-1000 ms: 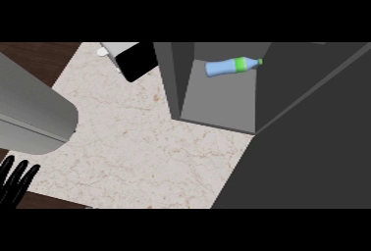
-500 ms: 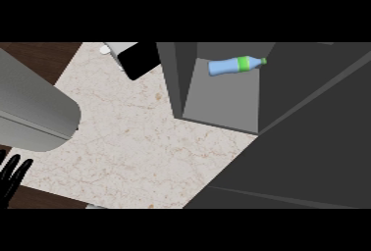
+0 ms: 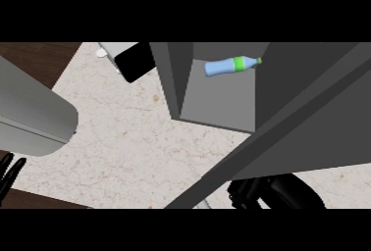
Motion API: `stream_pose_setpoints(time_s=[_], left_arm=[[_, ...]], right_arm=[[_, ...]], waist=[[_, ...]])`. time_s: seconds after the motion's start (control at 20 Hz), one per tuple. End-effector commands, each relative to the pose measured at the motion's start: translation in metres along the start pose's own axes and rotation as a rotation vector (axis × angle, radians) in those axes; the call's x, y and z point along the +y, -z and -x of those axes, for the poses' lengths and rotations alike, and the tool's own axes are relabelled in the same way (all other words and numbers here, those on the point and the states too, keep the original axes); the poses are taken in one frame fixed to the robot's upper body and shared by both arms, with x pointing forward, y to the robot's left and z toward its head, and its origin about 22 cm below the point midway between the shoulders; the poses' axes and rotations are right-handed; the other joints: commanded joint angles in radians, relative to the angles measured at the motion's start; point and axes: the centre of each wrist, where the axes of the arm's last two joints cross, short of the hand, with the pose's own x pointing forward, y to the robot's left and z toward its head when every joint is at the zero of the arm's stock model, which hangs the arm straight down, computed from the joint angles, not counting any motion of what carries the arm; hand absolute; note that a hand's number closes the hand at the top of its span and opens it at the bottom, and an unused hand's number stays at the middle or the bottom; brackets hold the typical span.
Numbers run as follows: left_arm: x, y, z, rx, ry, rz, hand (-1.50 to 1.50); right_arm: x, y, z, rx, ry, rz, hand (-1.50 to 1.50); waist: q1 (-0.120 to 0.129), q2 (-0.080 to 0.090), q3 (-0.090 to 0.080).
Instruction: Pick up the bottled water, place it into the cabinet and close the cabinet
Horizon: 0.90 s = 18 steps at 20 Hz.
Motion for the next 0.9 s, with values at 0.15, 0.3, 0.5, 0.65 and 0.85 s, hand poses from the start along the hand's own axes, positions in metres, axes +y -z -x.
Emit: stream_pose_setpoints(time_s=[0.15, 0.3, 0.5, 0.65, 0.85], left_arm=[[0.006, -0.003, 0.002, -0.011, -0.043, -0.007, -1.50], [0.016, -0.010, -0.006, 0.005, -0.040, -0.012, -1.50], [0.010, -0.009, 0.002, -0.001, -0.040, -0.022, -1.50], [0.004, -0.008, 0.003, -0.009, -0.052, 0.000, -1.50], [0.009, -0.008, -0.003, -0.011, -0.047, -0.018, -1.50]], right_arm=[[-0.047, 0.083, -0.005, 0.026, 0.004, 0.274, 1.50], [-0.064, 0.120, -0.008, 0.053, -0.035, 0.318, 1.50], [-0.078, 0.155, 0.000, 0.074, -0.044, 0.335, 1.50], [-0.097, 0.157, -0.006, 0.076, -0.055, 0.350, 1.50], [-0.095, 0.170, -0.018, 0.070, -0.048, 0.347, 1.50]], waist=[[-0.040, -0.010, 0.003], [-0.044, -0.015, 0.005], [-0.063, -0.013, 0.007], [-0.070, -0.015, 0.007], [-0.073, -0.019, 0.007]])
